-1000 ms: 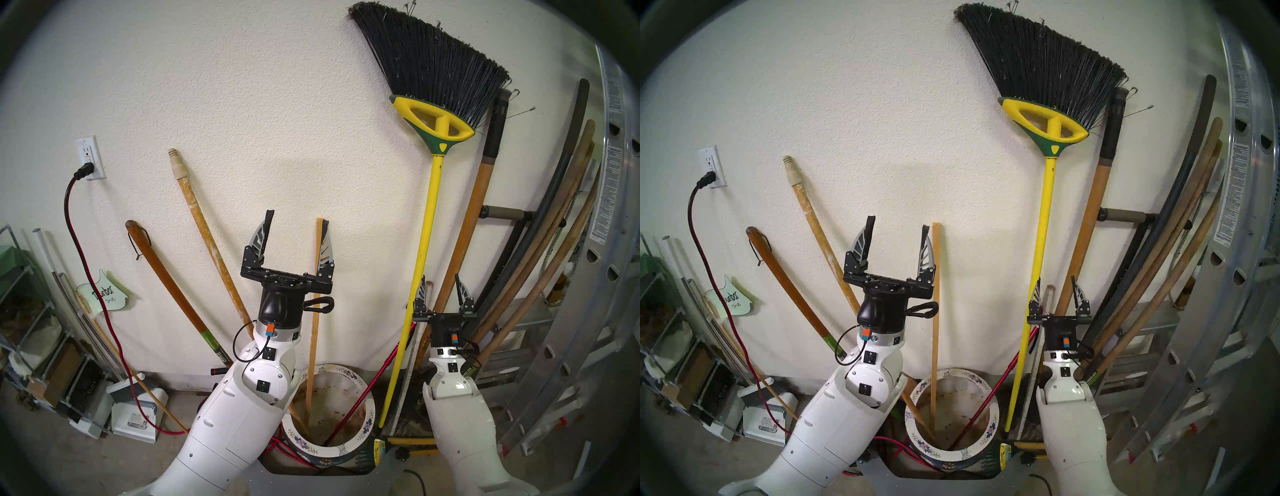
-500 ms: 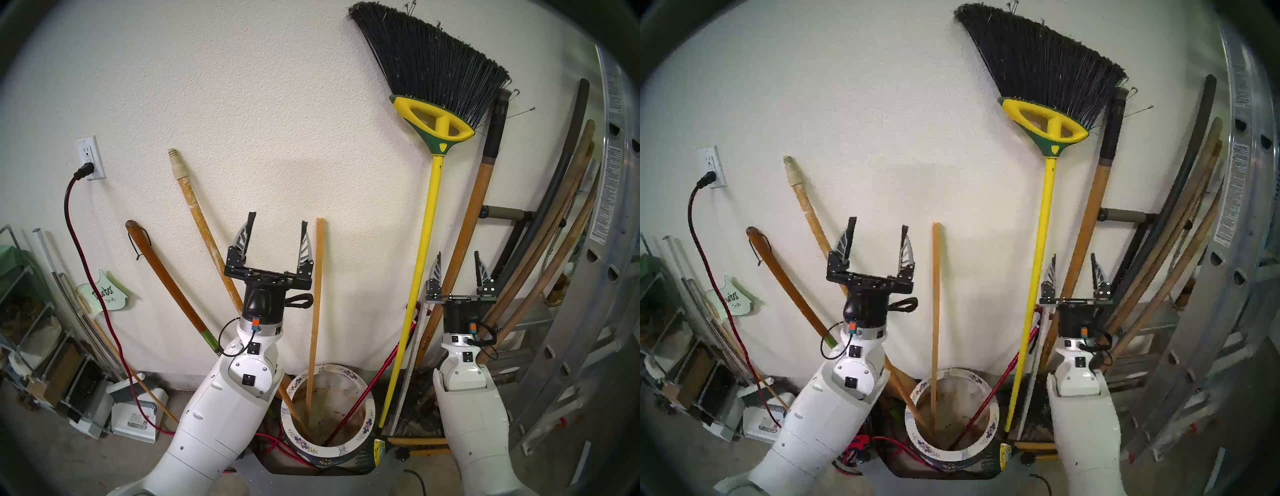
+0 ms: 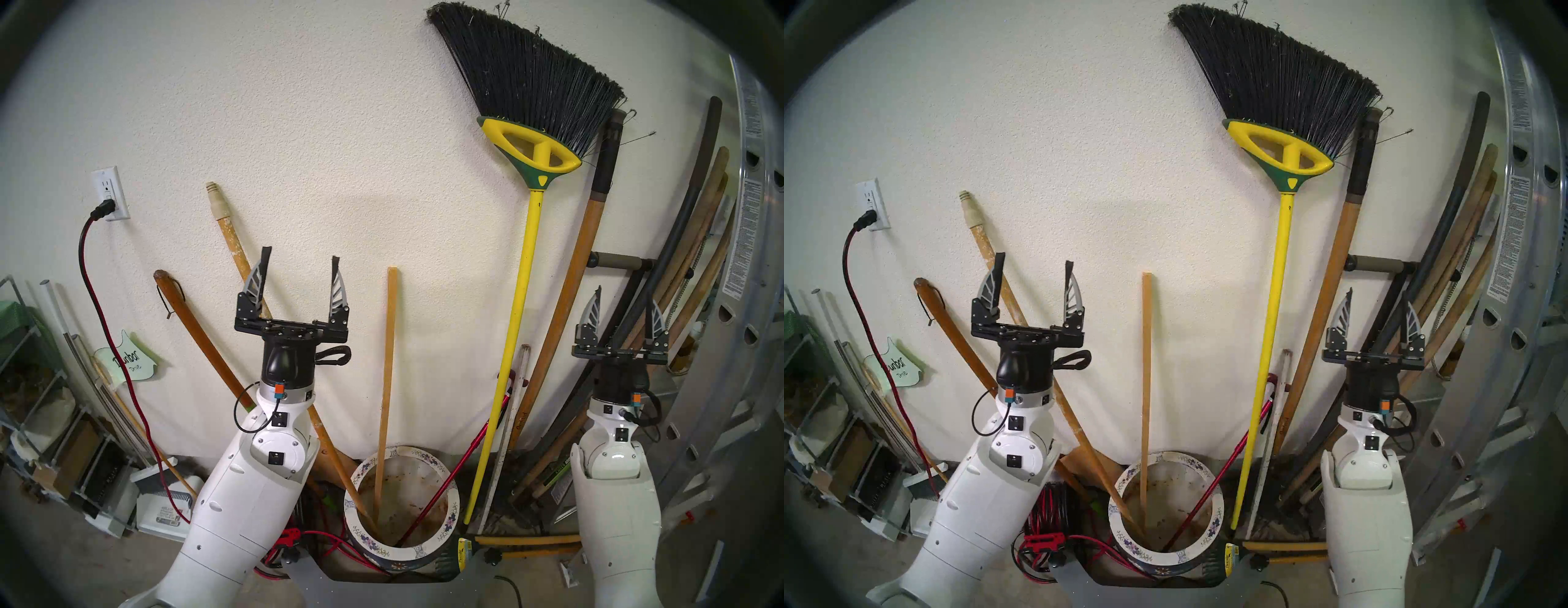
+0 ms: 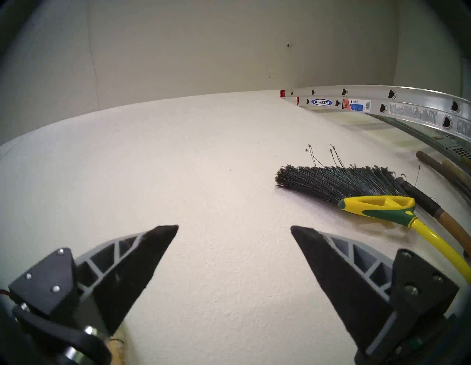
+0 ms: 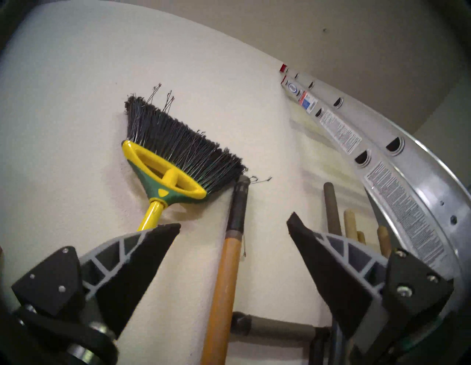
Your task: Take wooden sticks or brooms out of the pot
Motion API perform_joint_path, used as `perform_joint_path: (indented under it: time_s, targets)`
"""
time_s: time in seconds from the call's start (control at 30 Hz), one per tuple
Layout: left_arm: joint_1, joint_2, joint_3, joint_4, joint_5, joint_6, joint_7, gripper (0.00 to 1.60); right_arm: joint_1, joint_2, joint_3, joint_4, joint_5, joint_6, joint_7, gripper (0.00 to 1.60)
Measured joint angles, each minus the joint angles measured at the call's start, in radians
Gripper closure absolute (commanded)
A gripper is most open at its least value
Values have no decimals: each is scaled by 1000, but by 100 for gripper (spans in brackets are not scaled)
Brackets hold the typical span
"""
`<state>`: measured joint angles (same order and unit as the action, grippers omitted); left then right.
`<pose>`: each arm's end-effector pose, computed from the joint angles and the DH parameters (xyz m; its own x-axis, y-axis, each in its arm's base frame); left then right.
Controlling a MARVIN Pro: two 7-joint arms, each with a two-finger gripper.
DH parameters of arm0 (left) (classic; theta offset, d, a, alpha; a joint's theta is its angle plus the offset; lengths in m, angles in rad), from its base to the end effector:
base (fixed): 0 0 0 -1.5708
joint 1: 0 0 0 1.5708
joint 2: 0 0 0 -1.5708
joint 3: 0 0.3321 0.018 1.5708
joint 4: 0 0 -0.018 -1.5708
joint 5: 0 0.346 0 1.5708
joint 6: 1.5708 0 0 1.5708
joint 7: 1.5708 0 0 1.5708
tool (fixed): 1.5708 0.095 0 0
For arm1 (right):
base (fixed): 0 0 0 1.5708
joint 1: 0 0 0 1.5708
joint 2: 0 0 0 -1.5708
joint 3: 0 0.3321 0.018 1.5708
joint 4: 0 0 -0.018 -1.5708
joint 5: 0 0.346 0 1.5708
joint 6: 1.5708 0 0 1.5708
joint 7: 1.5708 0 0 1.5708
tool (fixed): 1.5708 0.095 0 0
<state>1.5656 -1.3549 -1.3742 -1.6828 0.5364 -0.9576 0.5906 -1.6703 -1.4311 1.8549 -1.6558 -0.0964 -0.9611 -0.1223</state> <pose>0.3957 -0.0163 -0.2311 -0.9106 -0.2019 0.3607 0.1321 -0.9690 -0.2088 0.3701 -0.1513 -0.2574 -0.7662 0.3619 0.5310 -0.3324 -0.9304 0.1546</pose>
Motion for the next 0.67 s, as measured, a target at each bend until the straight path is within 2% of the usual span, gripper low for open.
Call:
perform_joint_path:
  time_s: [0.1,0.4,0.67]
  targets:
    - [6,8,-25,-20,11,0,8,0,-18,4,11,-35,10,0,-3,0]
    - [34,42,-159,-123,68,1,47,0,-100,19,59,-192,55,0,-13,0]
    - [71,49,-232,-191,126,11,70,0,-180,25,83,-309,92,0,-15,0]
